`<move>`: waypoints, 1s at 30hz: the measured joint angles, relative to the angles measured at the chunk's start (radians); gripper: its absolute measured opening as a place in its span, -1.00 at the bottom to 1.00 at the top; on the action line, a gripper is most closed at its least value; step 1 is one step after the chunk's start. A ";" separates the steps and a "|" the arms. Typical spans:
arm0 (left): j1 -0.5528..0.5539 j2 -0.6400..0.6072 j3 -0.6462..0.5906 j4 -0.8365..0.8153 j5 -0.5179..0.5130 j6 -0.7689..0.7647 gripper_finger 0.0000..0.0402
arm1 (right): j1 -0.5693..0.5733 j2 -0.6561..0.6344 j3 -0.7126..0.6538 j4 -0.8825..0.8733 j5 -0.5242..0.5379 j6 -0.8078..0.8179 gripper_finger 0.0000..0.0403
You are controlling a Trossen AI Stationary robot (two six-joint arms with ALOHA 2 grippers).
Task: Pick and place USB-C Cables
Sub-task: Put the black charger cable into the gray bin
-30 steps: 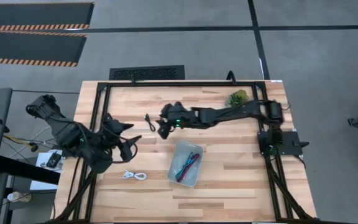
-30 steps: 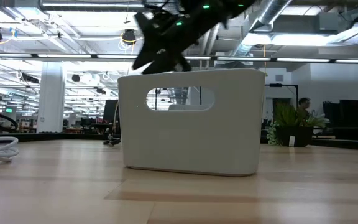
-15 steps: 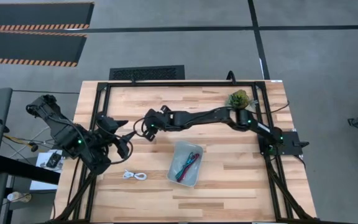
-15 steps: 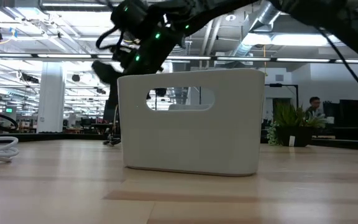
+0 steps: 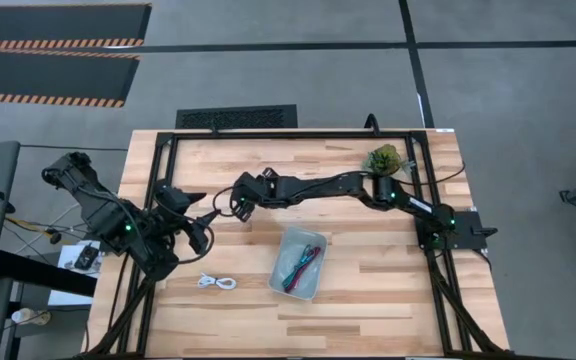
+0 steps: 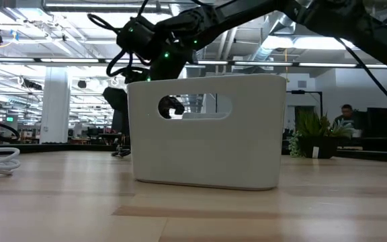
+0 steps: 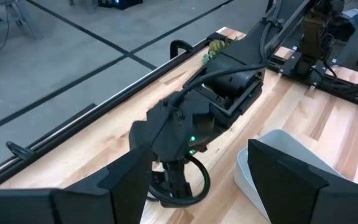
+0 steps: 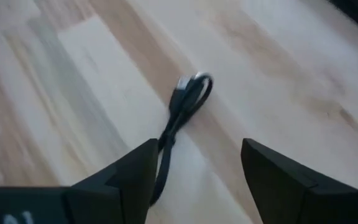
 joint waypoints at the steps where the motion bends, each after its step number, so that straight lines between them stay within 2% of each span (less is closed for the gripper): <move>1: 0.000 0.000 0.000 0.001 -0.001 0.000 0.23 | -0.001 0.000 0.000 0.009 0.001 0.000 0.28; 7: 0.000 0.000 0.000 0.001 -0.001 -0.008 0.23 | -0.005 0.000 0.000 0.072 -0.008 -0.001 0.27; 21: 0.000 0.000 0.000 0.002 -0.013 -0.013 0.23 | -0.011 0.000 -0.002 0.082 -0.002 0.005 0.27; 30: 0.000 0.000 0.000 0.002 -0.014 -0.023 0.23 | -0.011 0.000 -0.091 0.171 -0.001 0.032 0.27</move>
